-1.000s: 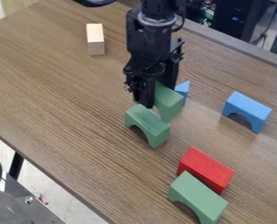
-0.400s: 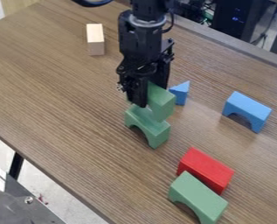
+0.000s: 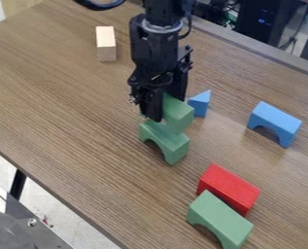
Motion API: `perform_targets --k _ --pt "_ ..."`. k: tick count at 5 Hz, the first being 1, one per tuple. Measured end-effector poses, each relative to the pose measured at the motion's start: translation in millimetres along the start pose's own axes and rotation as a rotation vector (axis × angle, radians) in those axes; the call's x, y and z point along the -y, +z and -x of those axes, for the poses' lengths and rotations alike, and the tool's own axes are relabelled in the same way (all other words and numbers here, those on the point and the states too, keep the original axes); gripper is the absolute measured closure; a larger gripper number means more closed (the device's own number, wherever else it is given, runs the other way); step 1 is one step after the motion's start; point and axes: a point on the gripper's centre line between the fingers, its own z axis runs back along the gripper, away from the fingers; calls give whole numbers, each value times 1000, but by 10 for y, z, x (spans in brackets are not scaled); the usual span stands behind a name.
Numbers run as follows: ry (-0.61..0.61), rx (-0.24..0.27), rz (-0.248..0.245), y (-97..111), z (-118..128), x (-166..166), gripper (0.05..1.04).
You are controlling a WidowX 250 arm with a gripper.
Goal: Put ths block with circle above the another
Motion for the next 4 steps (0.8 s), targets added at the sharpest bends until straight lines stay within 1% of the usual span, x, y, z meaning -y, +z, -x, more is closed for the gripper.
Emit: perform_targets --k 4 --pt "2 0 -9 -53 24 -45 499"
